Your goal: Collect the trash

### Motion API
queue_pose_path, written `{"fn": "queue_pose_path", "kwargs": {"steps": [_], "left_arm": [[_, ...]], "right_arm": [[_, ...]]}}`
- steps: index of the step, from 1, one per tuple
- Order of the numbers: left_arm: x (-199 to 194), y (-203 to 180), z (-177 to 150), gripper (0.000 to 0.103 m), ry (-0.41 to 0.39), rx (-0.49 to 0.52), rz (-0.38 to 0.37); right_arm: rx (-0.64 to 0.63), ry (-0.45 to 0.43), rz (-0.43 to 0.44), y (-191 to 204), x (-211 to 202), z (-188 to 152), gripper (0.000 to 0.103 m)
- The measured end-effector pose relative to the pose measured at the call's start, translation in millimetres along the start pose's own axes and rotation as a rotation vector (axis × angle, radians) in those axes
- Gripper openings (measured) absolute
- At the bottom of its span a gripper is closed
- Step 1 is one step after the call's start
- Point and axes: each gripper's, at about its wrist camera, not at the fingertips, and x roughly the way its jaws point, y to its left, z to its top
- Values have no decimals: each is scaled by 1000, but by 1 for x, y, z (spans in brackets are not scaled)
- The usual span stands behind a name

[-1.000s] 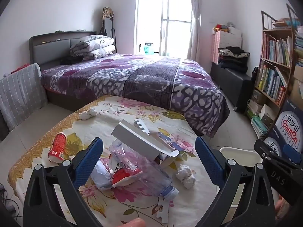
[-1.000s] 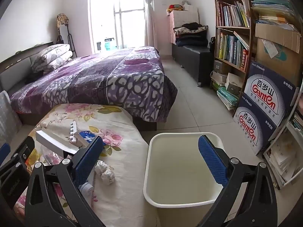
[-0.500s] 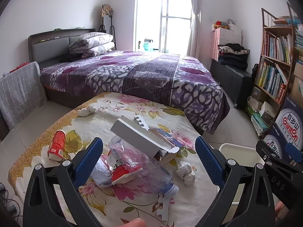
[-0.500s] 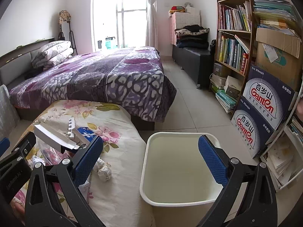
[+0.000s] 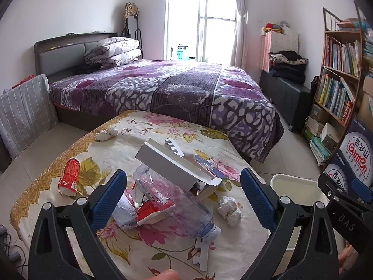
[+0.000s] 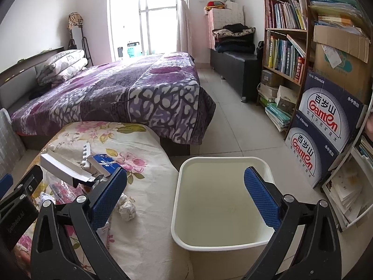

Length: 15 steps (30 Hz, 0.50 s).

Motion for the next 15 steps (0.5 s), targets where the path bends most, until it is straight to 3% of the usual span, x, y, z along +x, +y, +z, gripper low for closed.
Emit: {"fn": "queue_pose_path", "kwargs": {"steps": [15], "left_arm": [[3, 0, -4, 96, 7, 4, -1]], "right_arm": [[-3, 1, 3, 1, 0, -1, 96]]}}
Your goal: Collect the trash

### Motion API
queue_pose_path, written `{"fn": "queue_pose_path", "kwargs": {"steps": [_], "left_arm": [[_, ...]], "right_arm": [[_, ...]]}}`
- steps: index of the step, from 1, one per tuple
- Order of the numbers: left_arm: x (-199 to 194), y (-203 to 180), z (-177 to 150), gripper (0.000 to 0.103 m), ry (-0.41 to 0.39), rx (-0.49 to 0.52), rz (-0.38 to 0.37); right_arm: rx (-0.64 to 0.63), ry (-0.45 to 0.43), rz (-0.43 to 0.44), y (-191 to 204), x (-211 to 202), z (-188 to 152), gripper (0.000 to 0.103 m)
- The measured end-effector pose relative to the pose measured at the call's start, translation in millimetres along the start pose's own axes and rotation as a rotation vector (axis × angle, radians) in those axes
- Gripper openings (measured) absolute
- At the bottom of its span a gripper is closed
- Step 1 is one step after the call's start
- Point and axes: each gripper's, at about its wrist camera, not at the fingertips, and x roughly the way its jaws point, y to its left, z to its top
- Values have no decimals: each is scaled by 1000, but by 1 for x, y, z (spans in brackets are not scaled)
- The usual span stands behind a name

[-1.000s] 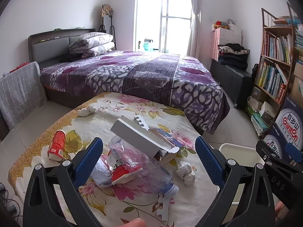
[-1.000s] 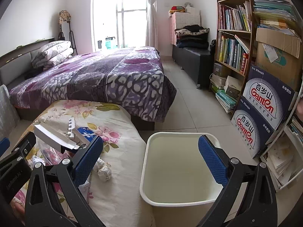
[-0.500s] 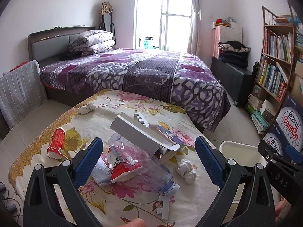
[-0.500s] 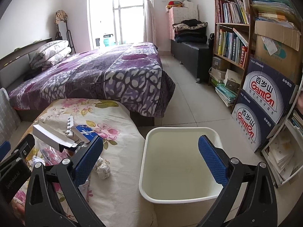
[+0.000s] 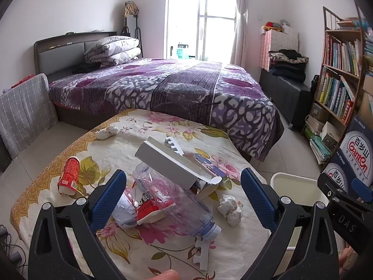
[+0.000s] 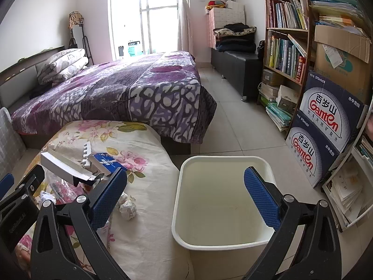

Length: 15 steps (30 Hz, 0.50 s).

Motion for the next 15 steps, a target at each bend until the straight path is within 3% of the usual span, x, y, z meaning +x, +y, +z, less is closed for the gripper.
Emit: {"fn": "queue_pose_path", "kwargs": {"steps": [15], "left_arm": [[2, 2, 1, 96, 7, -3, 2]], "right_arm": [[-5, 4, 4, 1, 0, 0, 96]]}}
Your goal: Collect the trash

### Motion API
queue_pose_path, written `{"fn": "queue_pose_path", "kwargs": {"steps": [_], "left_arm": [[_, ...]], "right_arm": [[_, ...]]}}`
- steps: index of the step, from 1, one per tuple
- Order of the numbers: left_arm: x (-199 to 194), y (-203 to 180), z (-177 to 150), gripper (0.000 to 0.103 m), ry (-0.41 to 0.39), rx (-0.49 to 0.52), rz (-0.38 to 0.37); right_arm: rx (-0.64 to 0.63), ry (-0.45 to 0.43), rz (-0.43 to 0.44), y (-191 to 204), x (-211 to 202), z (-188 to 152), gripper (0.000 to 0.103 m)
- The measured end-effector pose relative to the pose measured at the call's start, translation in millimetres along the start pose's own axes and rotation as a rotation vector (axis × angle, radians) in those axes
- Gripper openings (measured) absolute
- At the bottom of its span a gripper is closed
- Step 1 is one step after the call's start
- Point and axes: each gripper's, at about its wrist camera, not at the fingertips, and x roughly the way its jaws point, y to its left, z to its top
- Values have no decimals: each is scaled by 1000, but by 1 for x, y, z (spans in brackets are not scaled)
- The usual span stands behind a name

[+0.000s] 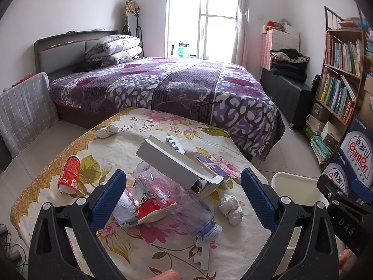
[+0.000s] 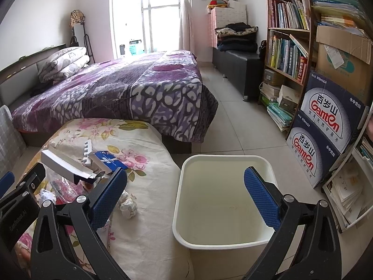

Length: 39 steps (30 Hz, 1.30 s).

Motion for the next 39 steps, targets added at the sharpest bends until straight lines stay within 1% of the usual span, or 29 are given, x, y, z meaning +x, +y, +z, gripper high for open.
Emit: {"fn": "queue_pose_path", "kwargs": {"steps": [26, 29, 33, 36, 39], "left_arm": [[1, 9, -2, 96, 9, -2, 4], [4, 10, 1, 96, 11, 4, 14], [16, 21, 17, 96, 43, 10, 50], [32, 38, 30, 96, 84, 35, 102], [50, 65, 40, 96, 138, 10, 156]], "right_arm": [[1, 9, 3, 0, 3, -1, 96], [10, 41, 25, 4, 7, 1, 96], [-4, 111, 80, 20, 14, 7, 96], [-62, 152, 104, 36, 21, 9, 96], [-113, 201, 130, 53, 33, 12, 96]]}}
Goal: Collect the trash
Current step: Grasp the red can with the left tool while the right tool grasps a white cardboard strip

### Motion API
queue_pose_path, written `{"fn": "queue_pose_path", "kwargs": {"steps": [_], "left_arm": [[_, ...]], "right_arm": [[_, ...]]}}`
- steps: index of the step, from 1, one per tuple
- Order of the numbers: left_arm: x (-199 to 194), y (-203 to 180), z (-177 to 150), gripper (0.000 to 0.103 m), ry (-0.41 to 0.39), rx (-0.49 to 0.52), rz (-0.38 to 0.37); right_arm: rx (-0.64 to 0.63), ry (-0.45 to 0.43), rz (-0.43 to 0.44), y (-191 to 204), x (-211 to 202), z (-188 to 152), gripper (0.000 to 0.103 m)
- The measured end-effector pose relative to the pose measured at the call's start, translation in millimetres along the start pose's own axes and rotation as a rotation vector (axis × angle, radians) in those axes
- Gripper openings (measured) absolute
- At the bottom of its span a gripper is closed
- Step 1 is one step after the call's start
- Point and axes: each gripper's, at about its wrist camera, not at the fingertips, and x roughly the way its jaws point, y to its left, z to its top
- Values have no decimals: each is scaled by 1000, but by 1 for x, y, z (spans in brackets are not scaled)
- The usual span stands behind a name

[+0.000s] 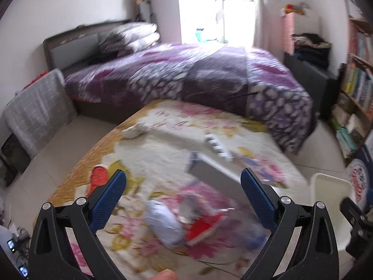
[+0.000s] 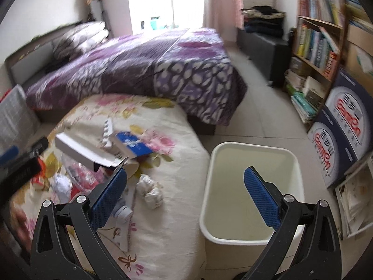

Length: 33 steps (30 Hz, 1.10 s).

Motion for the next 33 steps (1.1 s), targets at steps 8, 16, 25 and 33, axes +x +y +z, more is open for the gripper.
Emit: {"fn": "queue_pose_path", "kwargs": {"steps": [8, 16, 25, 33], "left_arm": [[72, 82, 19, 96, 236, -143, 72], [146, 150, 8, 96, 463, -151, 164], [188, 186, -9, 96, 632, -219, 95], [217, 198, -22, 95, 723, -242, 62]], "right_arm": [[-153, 108, 122, 42, 40, 10, 96], [-310, 139, 245, 88, 76, 14, 96], [-456, 118, 352, 146, 105, 36, 96], [-385, 174, 426, 165, 127, 40, 88]]}}
